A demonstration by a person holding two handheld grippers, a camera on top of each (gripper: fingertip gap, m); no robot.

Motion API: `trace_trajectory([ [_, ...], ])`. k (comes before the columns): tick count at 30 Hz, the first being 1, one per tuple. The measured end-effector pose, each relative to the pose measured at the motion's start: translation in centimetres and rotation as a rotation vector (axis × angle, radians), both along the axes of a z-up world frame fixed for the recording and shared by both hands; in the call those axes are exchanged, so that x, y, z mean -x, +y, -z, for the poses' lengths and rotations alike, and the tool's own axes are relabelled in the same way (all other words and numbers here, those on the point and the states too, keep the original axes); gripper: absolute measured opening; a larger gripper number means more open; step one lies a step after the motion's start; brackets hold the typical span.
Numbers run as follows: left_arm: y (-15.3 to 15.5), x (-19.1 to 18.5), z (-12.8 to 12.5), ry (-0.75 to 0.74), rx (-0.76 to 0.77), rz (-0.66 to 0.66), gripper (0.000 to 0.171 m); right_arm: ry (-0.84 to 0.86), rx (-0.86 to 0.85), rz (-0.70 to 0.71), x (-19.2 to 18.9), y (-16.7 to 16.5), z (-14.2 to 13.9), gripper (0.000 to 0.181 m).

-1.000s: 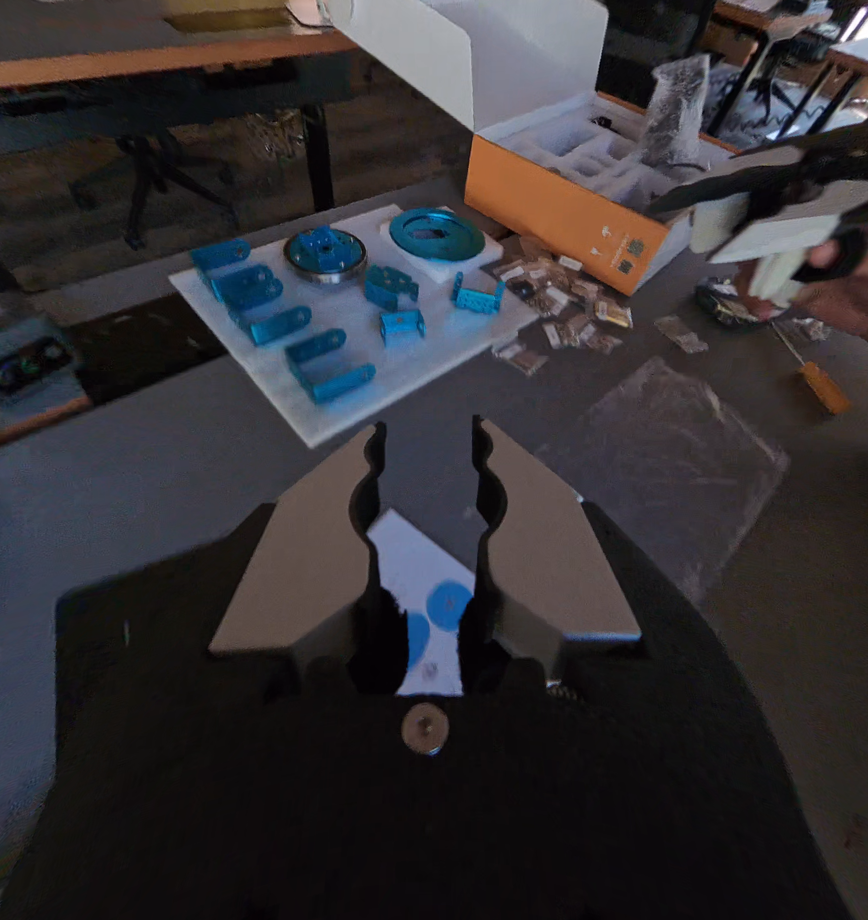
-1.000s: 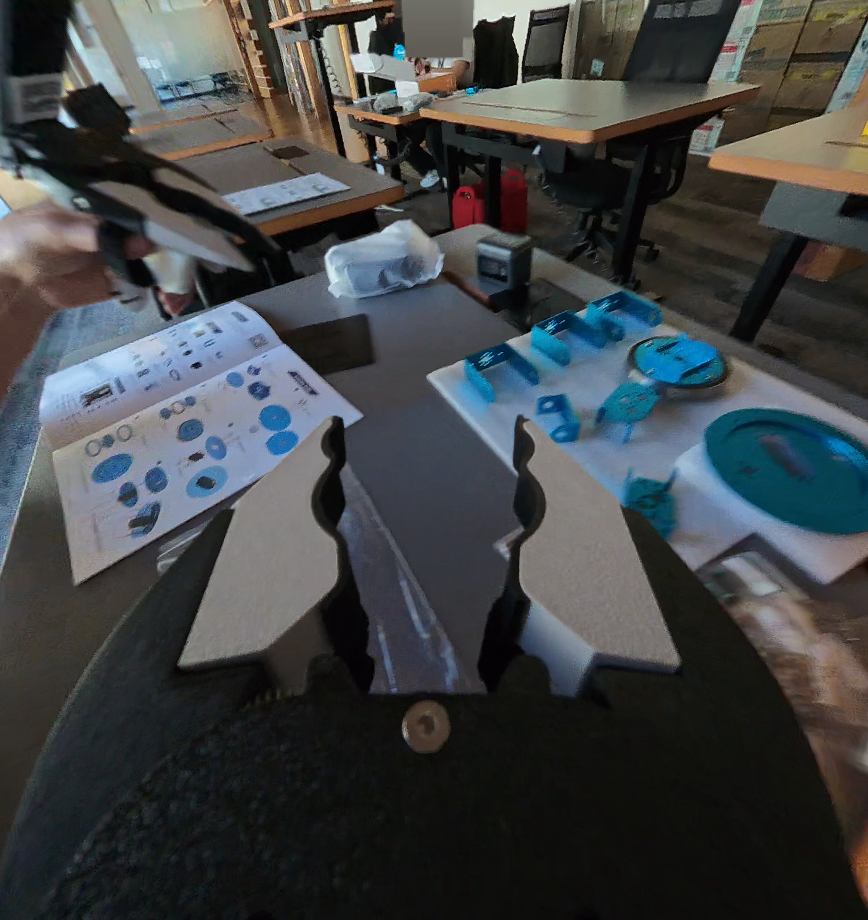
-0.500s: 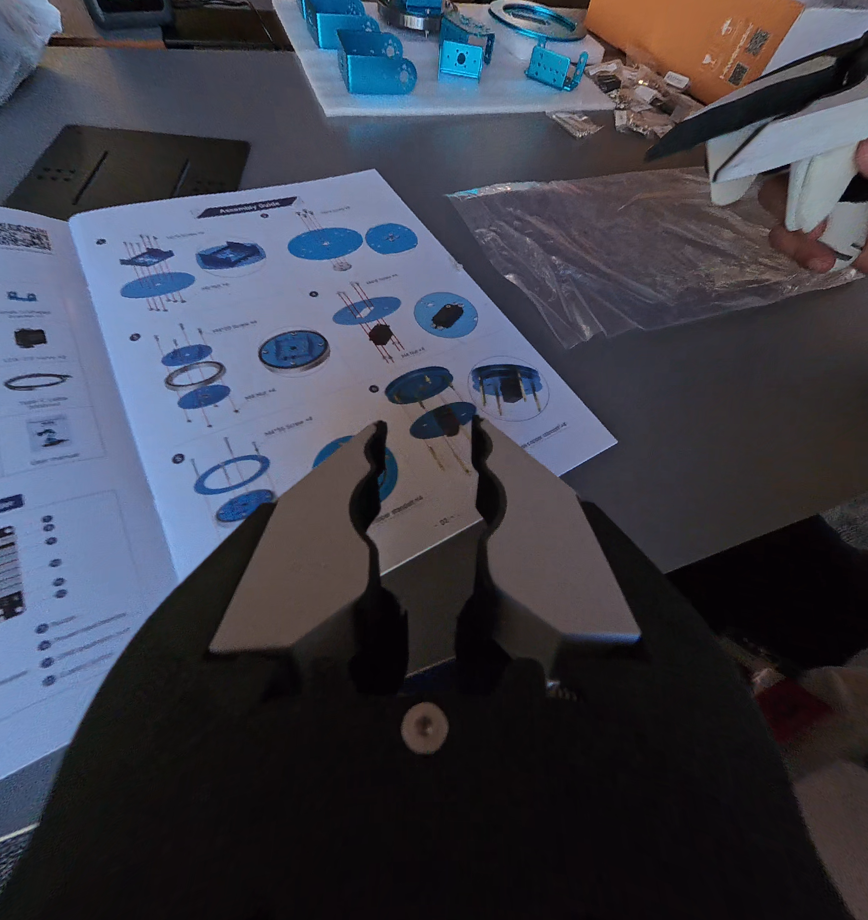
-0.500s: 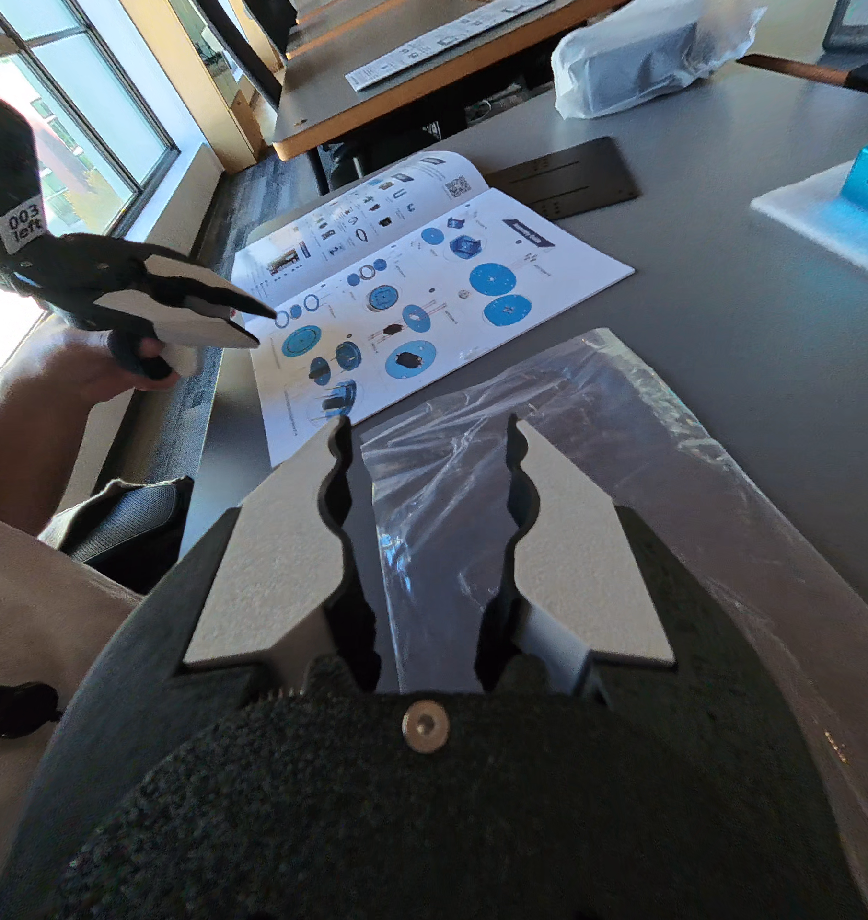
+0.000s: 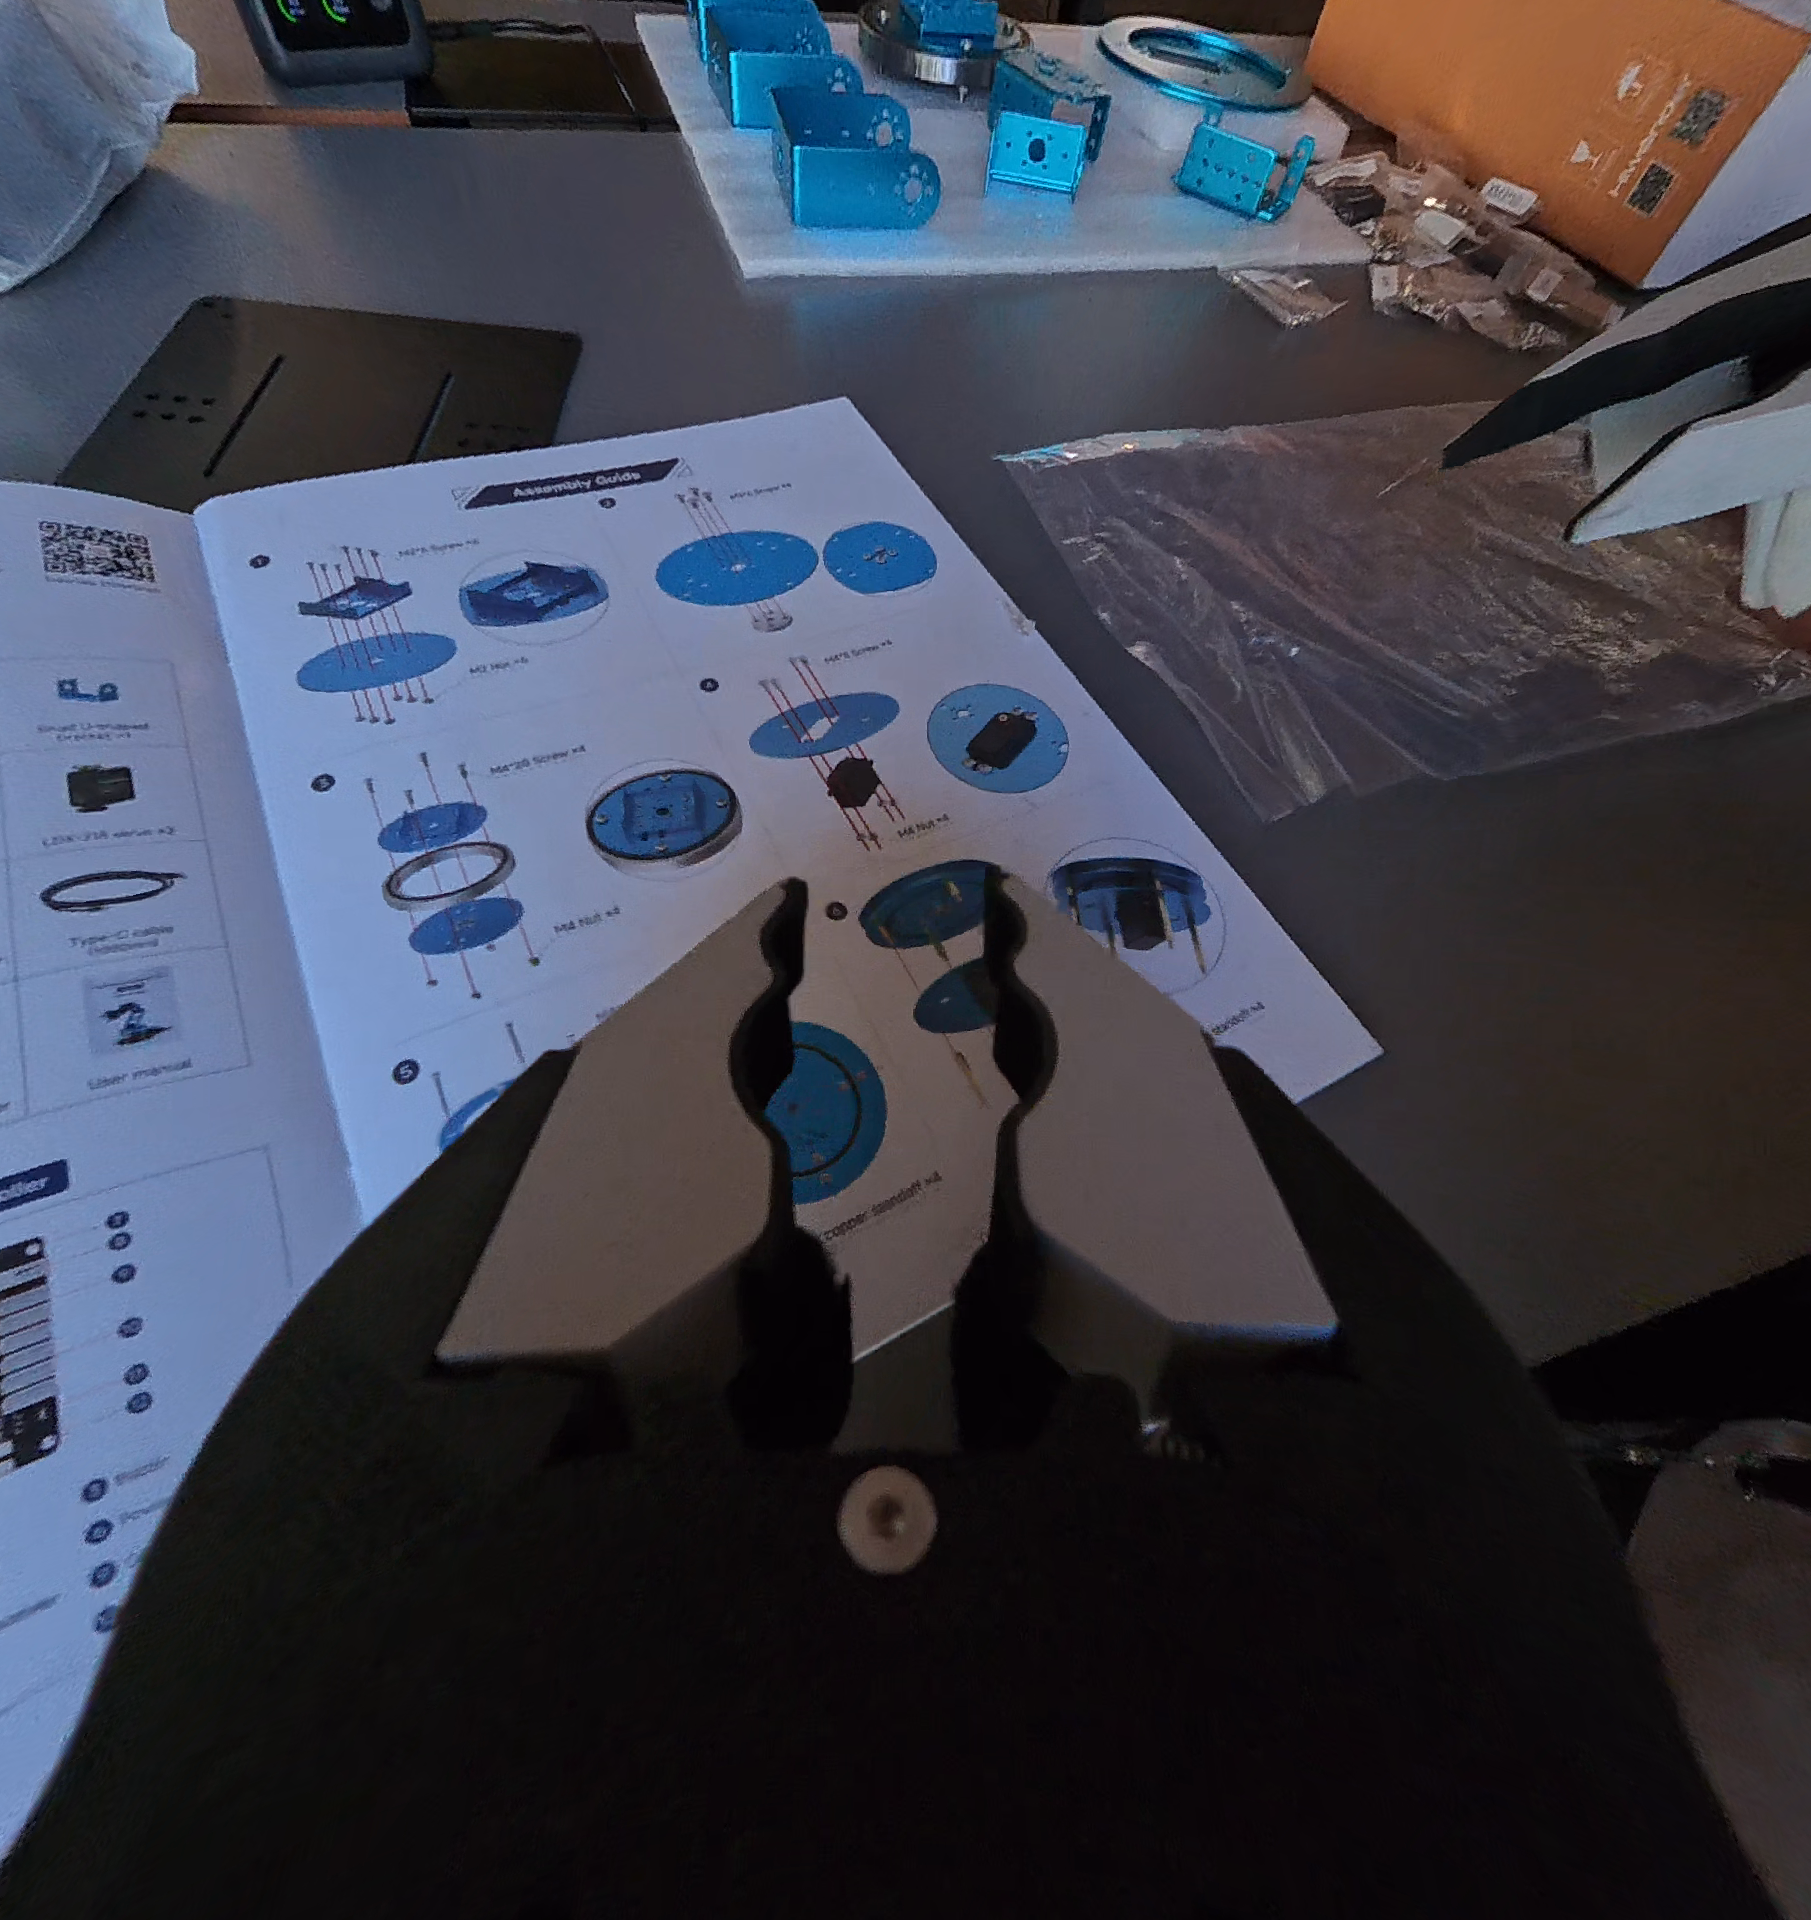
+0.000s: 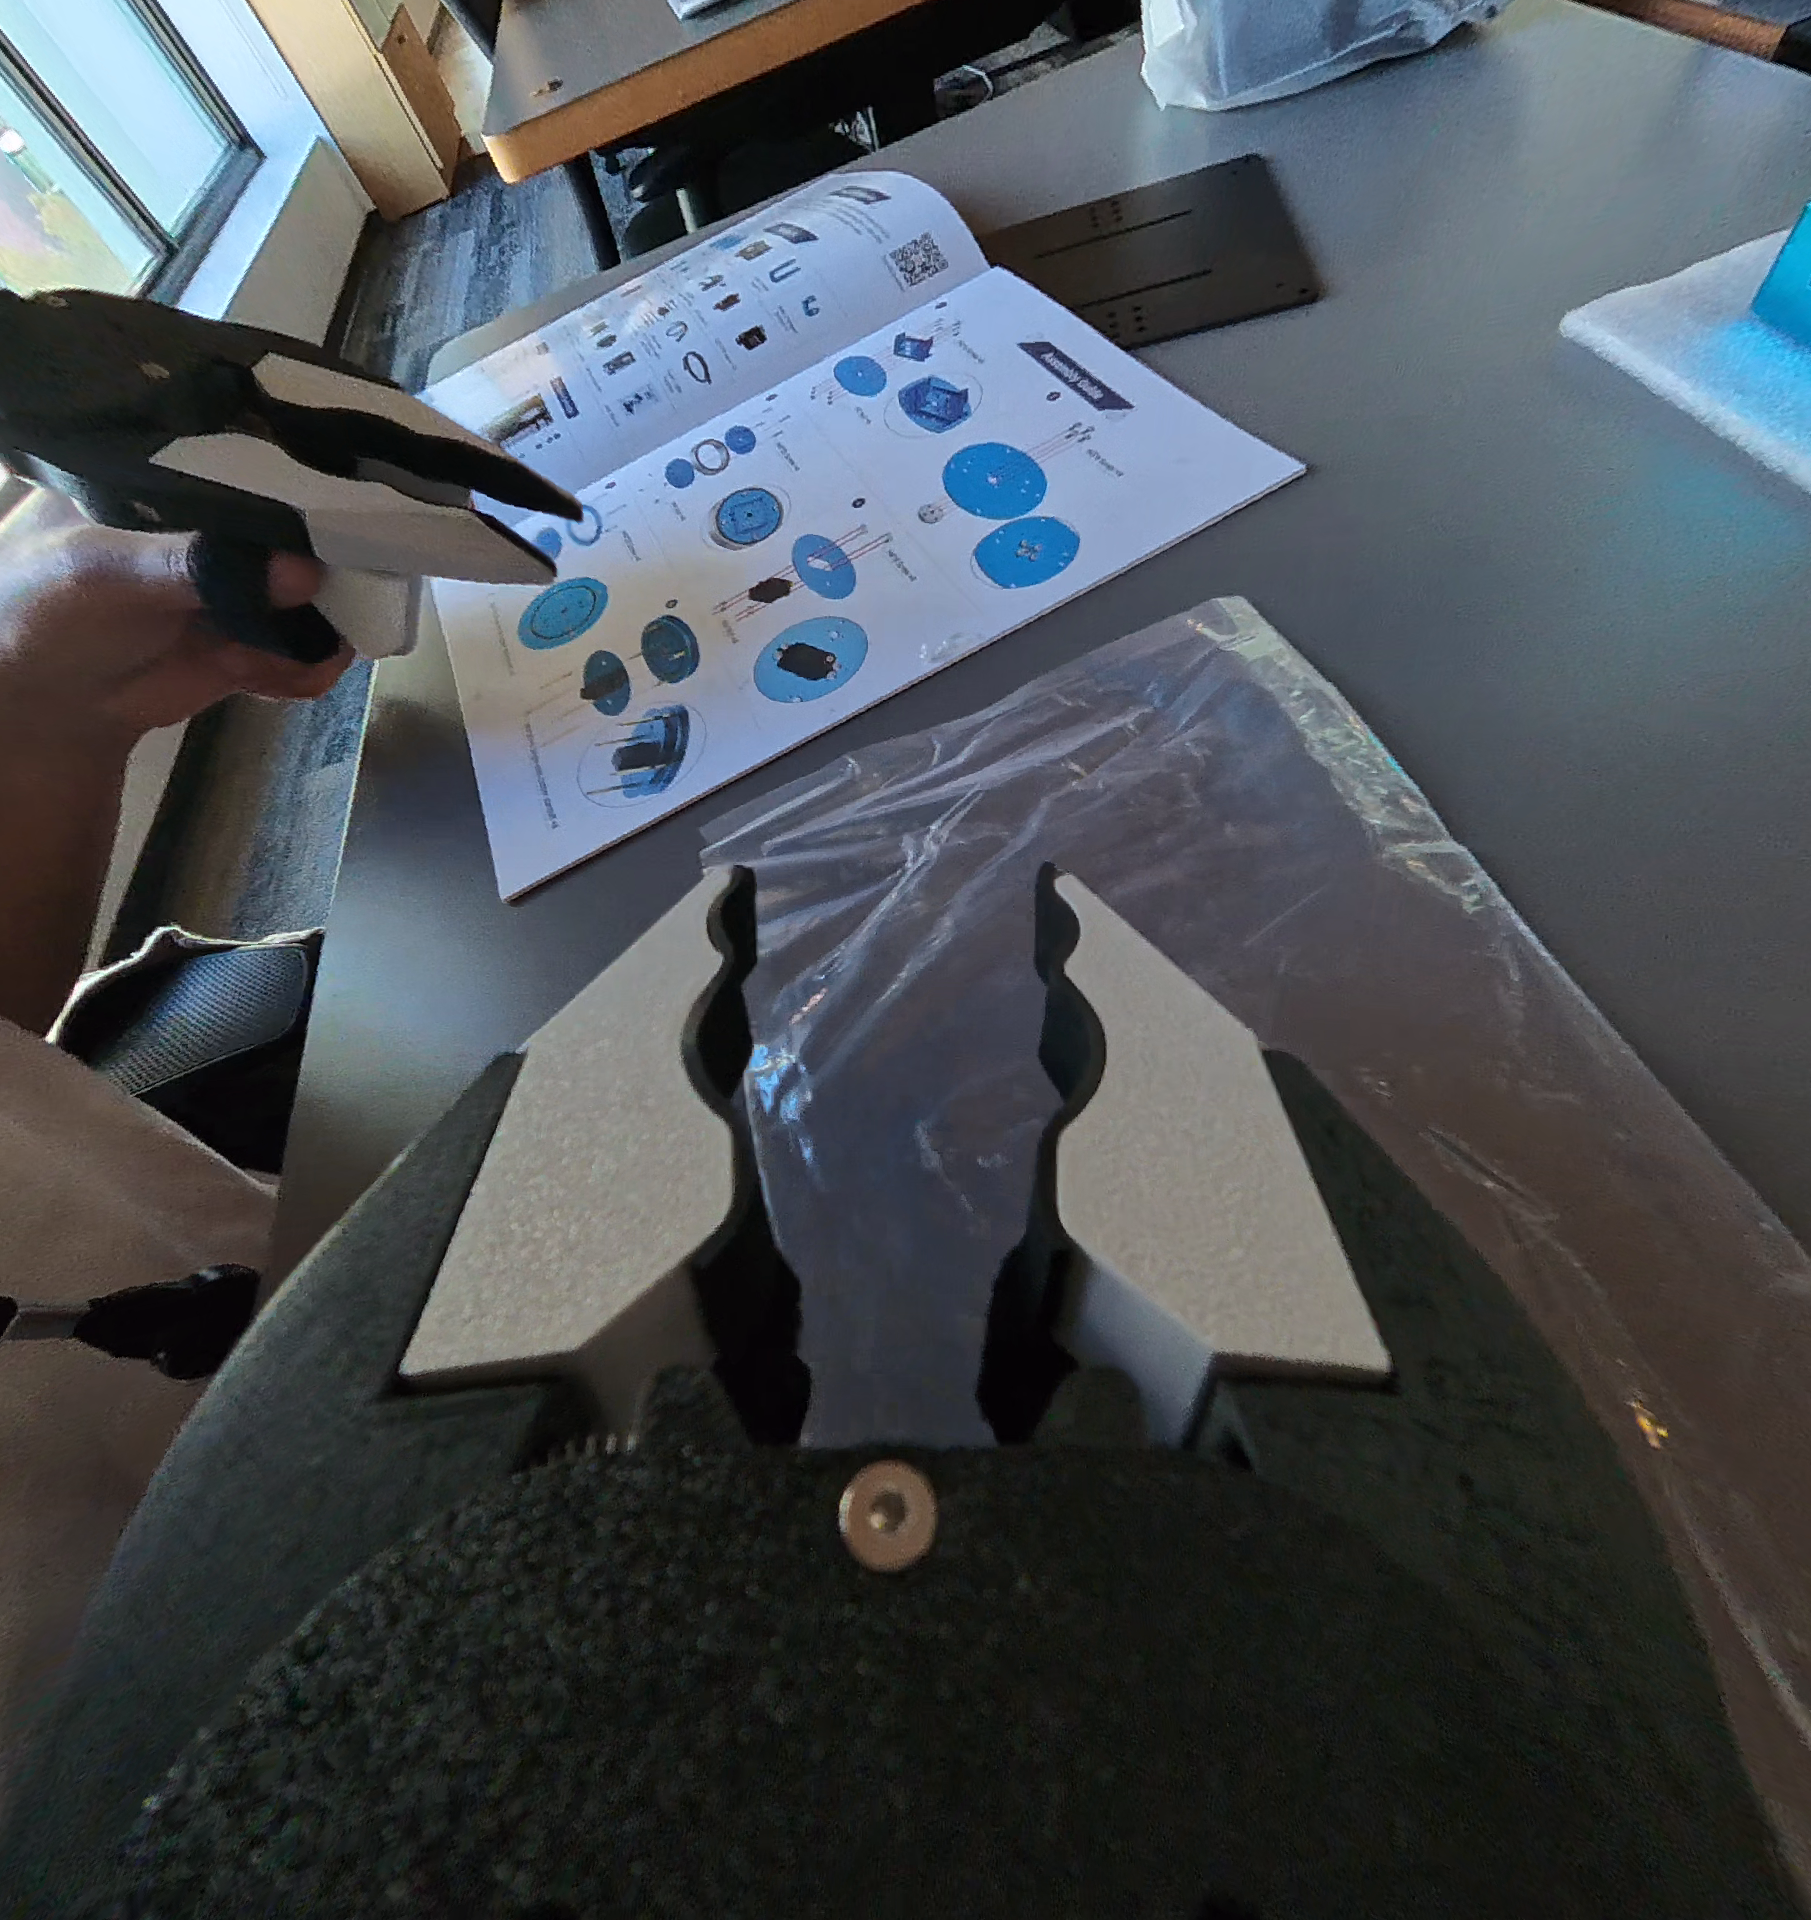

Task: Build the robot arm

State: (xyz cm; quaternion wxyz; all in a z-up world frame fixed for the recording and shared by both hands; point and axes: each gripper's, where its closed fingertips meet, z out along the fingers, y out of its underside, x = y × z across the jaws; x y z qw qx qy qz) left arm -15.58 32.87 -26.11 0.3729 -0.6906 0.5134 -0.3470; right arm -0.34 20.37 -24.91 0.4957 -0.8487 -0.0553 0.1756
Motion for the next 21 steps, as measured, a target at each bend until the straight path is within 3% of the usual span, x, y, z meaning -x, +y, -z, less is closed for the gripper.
trace_trajectory([
  [3,0.8,0.0,0.4,0.023,0.008,-0.041,0.034,-0.028,-0.007,0.018,-0.6,-0.1,-0.2,0.051],
  [14,-0.8,1.2,-0.2,-0.04,-0.019,-0.036,0.033,-0.059,0.024,0.006,-0.2,0.0,0.7,0.047],
  [17,-2.2,1.8,0.5,-0.009,0.009,0.026,0.034,-0.071,0.029,0.006,-0.2,0.0,0.8,0.046],
  [21,-0.7,3.4,0.2,0.006,-0.014,-0.042,0.034,-0.061,0.025,0.0,0.0,-0.1,0.6,0.046],
])
